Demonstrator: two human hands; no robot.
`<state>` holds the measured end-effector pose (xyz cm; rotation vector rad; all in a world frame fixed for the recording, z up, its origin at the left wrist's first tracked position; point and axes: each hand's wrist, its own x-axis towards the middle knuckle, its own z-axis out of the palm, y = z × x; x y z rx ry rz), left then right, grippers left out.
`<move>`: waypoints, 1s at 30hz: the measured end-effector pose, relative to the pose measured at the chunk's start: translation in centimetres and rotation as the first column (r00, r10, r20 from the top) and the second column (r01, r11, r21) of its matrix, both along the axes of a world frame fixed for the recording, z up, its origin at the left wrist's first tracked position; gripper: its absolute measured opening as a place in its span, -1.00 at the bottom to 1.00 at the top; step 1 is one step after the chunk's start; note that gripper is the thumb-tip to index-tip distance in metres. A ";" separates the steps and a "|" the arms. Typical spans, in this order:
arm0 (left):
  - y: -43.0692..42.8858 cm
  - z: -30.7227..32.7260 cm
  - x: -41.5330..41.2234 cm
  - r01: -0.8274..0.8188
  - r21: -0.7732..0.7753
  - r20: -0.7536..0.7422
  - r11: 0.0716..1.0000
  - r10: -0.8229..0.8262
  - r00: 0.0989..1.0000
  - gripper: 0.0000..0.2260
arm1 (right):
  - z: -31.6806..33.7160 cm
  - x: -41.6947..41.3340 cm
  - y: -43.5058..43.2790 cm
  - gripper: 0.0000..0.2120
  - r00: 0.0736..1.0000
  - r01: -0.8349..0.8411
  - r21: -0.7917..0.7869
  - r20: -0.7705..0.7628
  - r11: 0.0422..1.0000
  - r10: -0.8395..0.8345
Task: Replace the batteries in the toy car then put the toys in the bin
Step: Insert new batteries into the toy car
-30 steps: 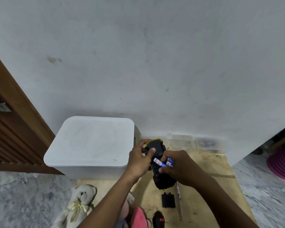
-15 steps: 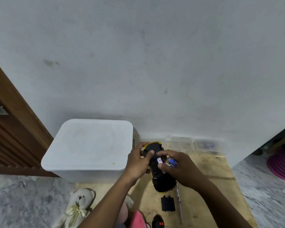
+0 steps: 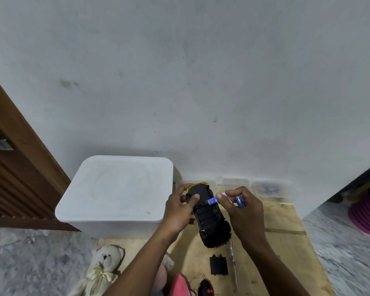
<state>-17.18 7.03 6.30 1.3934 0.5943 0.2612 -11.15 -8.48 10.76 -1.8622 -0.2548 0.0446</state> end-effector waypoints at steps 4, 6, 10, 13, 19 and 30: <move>0.0 0.5 -0.1 -0.010 0.004 0.021 1.000 0.010 1.000 -0.79 | -0.4 -0.3 0.2 -0.84 0.996 -0.010 -0.118 0.091 0.993 0.021; -0.2 0.7 -0.1 -0.004 0.005 0.030 1.000 0.004 1.000 -0.79 | -0.6 -0.6 0.5 -0.85 0.991 -0.006 -0.152 0.132 0.988 0.027; -0.3 0.7 0.0 -0.015 0.017 0.030 1.000 0.015 0.999 -0.78 | -1.2 -0.9 1.0 -0.81 0.981 0.014 -0.179 0.193 0.984 0.022; -0.4 0.7 0.0 -0.031 0.018 0.032 0.999 0.030 0.999 -0.78 | -1.7 -1.1 1.1 -0.82 0.970 -0.022 -0.268 0.228 0.963 0.086; -0.4 0.8 -0.3 -0.051 0.032 0.028 0.998 0.050 0.998 -0.77 | -2.4 -1.0 0.7 -0.86 0.930 -0.055 -0.438 0.305 0.897 0.206; -0.5 1.3 -0.1 -0.031 0.061 -0.001 0.998 0.031 1.000 -0.78 | -1.7 -0.2 0.7 -0.93 0.874 -0.129 -0.487 0.356 0.864 0.332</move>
